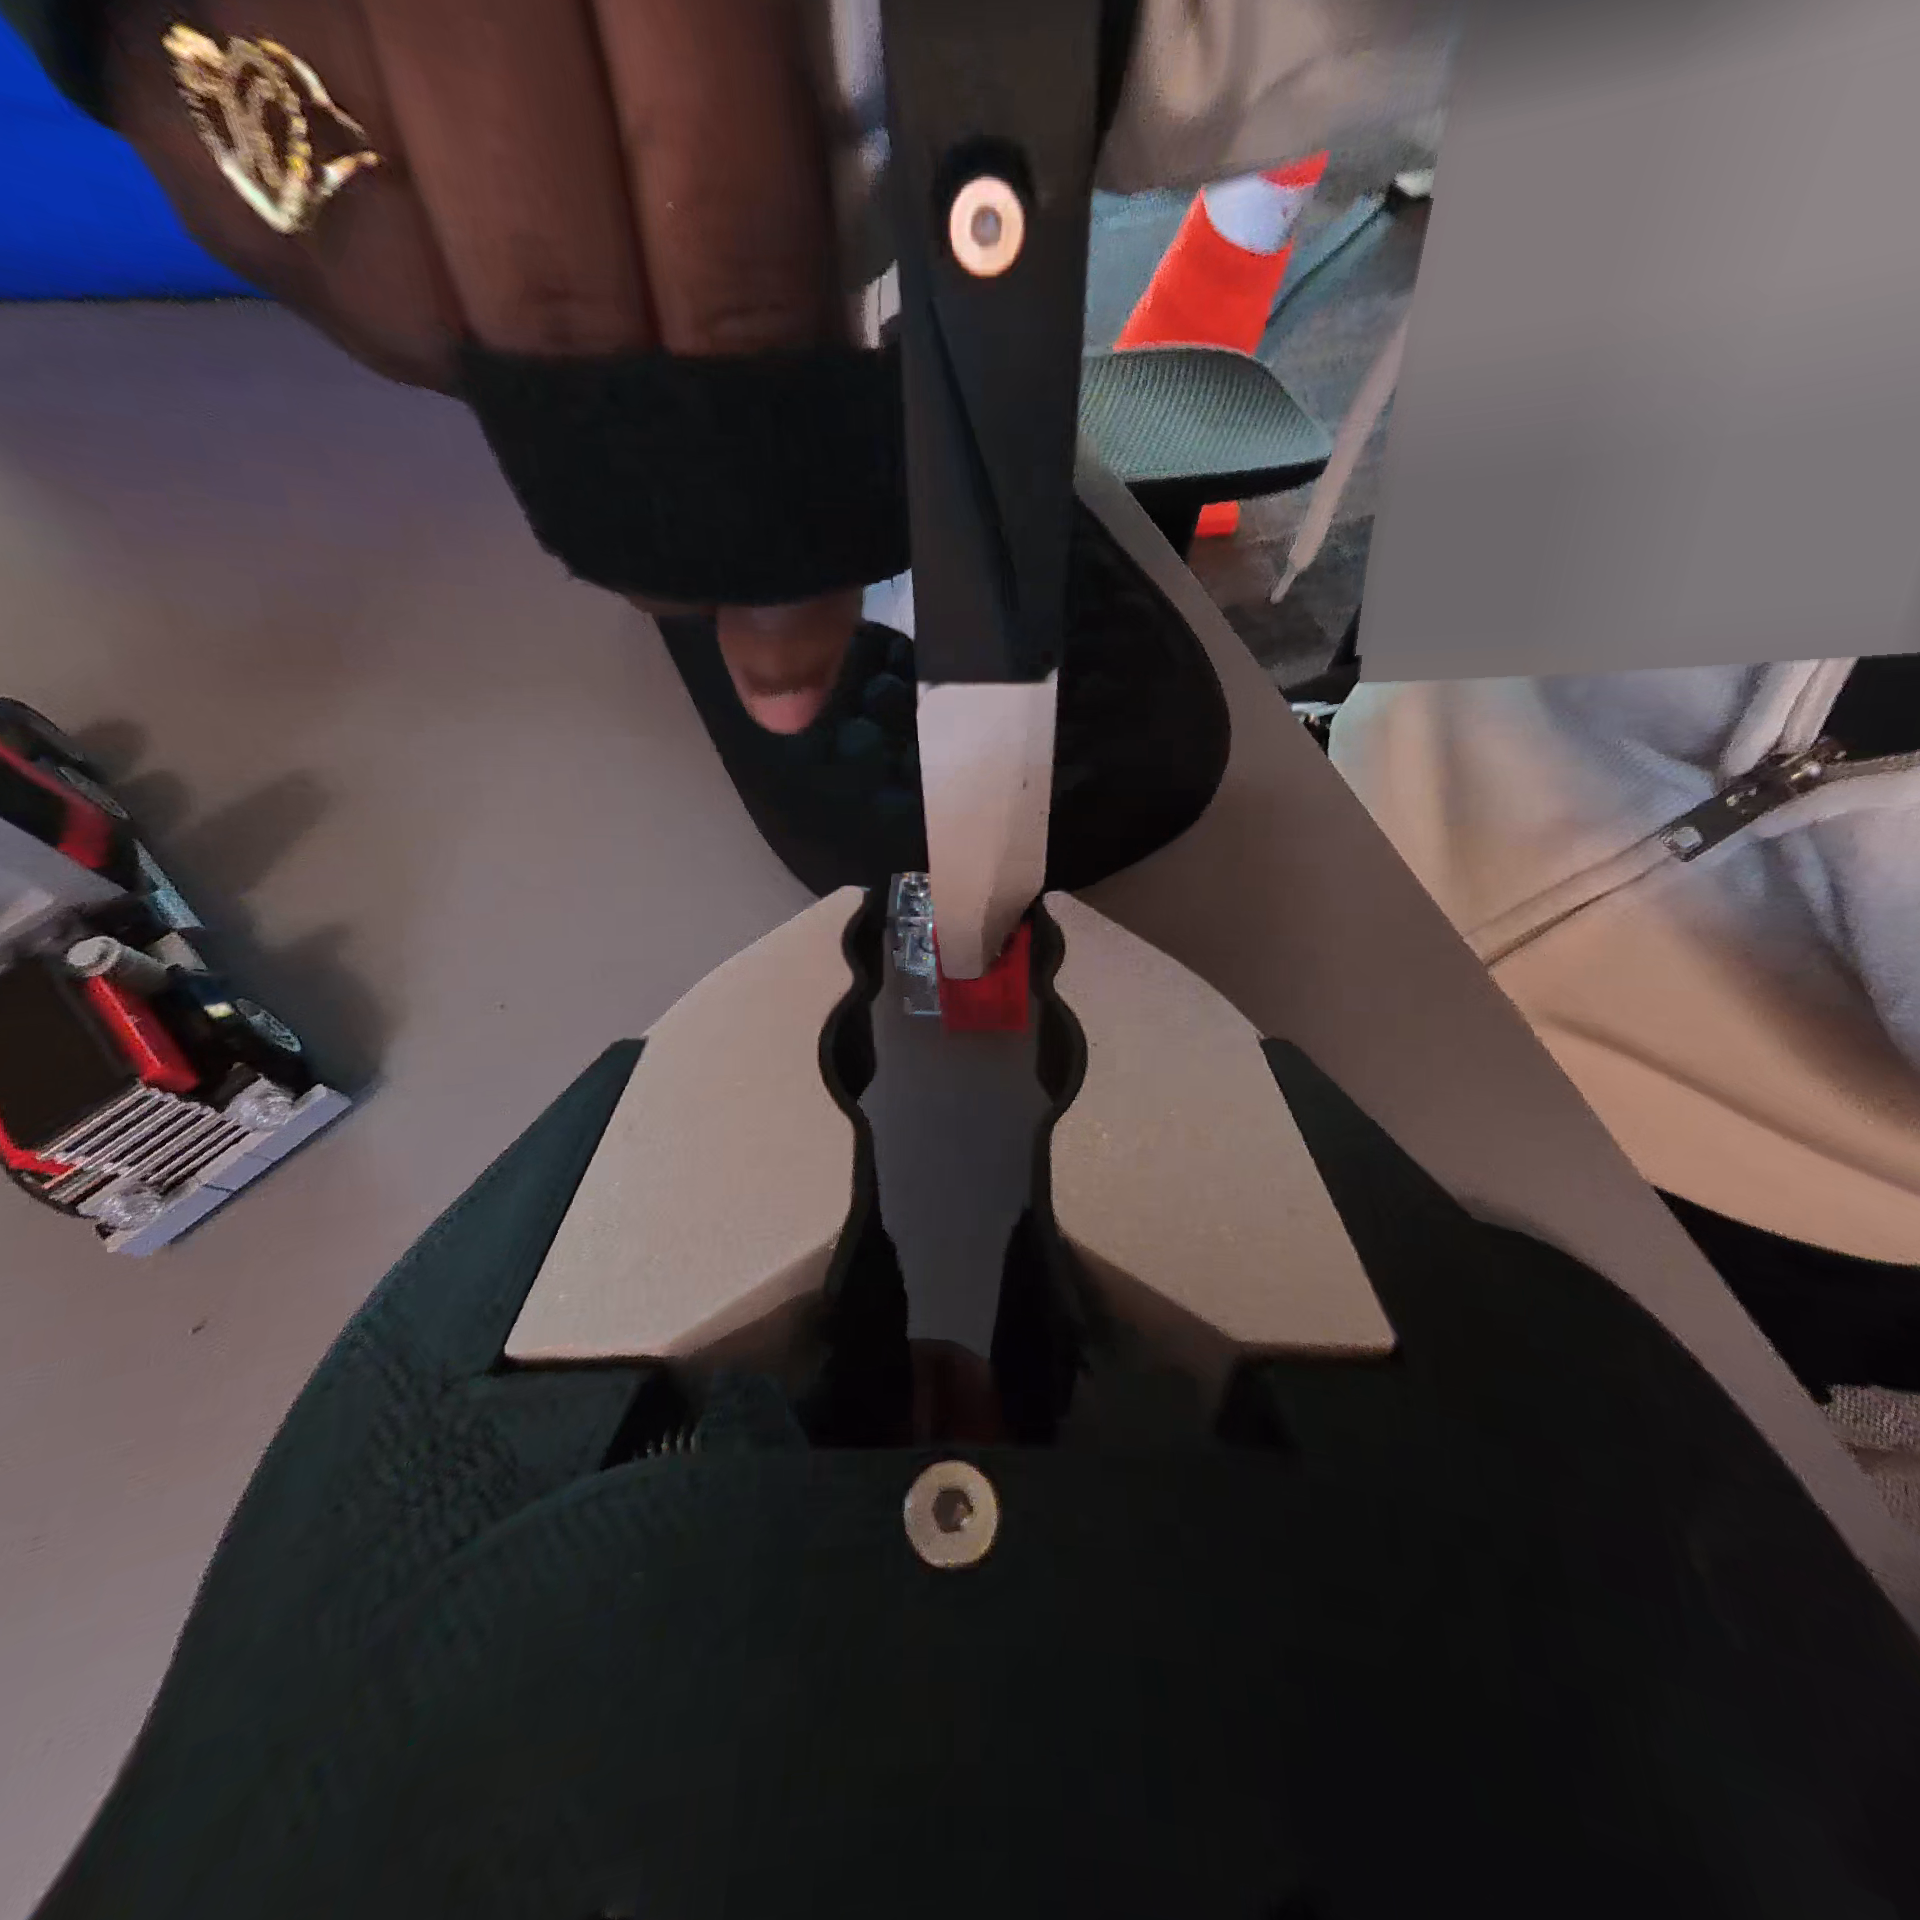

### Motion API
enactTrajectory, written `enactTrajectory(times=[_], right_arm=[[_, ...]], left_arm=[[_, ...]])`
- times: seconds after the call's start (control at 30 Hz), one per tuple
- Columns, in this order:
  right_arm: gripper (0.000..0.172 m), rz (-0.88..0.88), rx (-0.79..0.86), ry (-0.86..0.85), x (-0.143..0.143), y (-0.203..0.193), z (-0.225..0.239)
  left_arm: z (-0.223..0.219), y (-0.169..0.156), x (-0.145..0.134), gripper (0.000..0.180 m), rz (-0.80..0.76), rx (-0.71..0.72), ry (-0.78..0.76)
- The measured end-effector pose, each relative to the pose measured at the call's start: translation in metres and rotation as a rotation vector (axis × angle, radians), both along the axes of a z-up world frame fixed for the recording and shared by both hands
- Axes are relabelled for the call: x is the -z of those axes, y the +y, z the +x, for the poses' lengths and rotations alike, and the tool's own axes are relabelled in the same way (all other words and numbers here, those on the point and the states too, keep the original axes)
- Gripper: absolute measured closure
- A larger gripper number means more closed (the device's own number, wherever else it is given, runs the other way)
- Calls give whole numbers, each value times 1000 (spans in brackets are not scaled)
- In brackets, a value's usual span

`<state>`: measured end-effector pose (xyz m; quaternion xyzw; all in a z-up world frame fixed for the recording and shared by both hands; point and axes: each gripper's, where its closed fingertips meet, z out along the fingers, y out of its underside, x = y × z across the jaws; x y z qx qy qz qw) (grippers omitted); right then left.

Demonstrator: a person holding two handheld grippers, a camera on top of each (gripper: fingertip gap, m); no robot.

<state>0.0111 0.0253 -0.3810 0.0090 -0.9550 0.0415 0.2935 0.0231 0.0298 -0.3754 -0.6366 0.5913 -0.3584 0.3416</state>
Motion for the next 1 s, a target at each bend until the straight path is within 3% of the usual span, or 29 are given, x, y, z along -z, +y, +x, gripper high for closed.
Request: enactTrajectory(times=[0.2, 0.4, 0.53, 0.63, 1.0], right_arm=[[150, -12, 34, -54, 17, 3, -5], [149, -482, 232, 200, -9, 1, 0], [149, -391, 238, 331, 8, 0, 7], [150, -362, 236, 446, 5, -1, 2], [165, -223, 188, 465, 7, 2, -5]], left_arm=[[-5, 1, 21, 155, 54, 13, 93], [-12, 1, 22, 155, 71, 1, 72], [-12, 1, 22, 155, 74, 2, 71], [-11, 1, 22, 155, 76, 1, 70], [-11, 1, 22, 154, 66, 2, 68]])
